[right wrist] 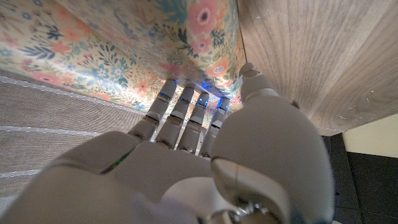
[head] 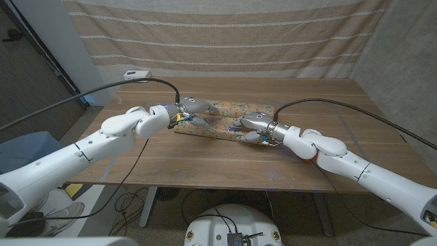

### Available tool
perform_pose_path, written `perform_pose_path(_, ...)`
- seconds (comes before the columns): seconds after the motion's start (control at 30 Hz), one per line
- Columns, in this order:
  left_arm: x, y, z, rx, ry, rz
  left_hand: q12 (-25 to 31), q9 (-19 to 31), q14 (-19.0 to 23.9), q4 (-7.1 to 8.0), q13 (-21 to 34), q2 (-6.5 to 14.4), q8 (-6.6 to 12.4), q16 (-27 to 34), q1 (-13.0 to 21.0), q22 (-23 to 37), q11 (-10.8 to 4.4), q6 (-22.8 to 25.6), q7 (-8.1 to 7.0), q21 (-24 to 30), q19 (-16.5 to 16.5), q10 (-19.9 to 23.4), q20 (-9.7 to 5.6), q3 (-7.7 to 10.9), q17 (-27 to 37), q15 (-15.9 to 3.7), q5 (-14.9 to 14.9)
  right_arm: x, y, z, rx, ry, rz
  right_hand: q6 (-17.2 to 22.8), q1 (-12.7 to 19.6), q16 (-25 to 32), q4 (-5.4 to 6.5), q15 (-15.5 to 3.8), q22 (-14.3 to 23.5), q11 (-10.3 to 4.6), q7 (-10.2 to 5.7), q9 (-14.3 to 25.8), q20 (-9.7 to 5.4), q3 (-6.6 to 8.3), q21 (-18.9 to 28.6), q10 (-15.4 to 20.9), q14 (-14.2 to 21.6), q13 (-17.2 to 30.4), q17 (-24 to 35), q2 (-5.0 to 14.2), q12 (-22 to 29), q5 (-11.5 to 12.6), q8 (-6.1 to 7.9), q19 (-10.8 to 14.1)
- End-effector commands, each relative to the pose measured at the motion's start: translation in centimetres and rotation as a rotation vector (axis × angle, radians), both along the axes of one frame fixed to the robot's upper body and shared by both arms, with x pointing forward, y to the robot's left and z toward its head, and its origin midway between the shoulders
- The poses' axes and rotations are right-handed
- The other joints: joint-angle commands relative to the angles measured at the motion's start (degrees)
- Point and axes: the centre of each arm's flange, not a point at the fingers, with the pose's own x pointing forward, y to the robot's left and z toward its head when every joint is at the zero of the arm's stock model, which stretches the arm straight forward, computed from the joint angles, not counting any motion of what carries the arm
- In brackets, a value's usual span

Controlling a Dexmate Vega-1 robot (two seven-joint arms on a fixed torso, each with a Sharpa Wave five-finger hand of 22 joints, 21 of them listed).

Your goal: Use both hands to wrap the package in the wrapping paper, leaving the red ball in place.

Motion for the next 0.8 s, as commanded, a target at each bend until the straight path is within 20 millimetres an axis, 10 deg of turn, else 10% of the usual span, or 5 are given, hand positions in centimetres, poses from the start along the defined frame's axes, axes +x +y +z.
perform_pose_path(0.03, 1.3, -0.1, -3.9, 0.049, -0.066, 0.002, -0.3, 0.0, -0.4, -0.04, 0.0, -0.3, -0.31, 0.1, 0.4, 0.1, 0.21, -1.4, 0.13, -0.2, 0.2, -0.9, 0.36, -0.65, 0.1, -2.79, 0.4, 0.0, -0.1, -0.1, -0.008, 0.018, -0.001, 0.7, -0.5, 0.2, -0.08, -5.65, 0.2, 0.10, 0.31, 0.1, -0.39, 0.33, 0.2, 0.5, 0.9, 0.1, 0.1, -0.14, 0.1, 0.1, 0.10, 1.3)
perform_pose_path(0.8, 5.2, 0.3, -5.9, 0.062, -0.124, 0.051, 0.9, -0.3, 3.8, -0.27, -1.3, 1.3, 1.09, 1.6, 2.7, 0.0, -1.09, 0.0, 0.93, 0.3, 2.6, 2.0, -0.01, -0.20, 0.0, -4.69, 0.9, 0.5, -1.2, 1.0, 0.110, 0.052, 0.056, -2.9, -0.2, 0.4, -0.70, -5.97, 0.3, 0.04, 0.24, 0.1, -1.11, 0.76, 0.2, -0.7, 1.8, 0.0, -0.1, -0.29, -0.7, 0.2, -1.37, 3.5)
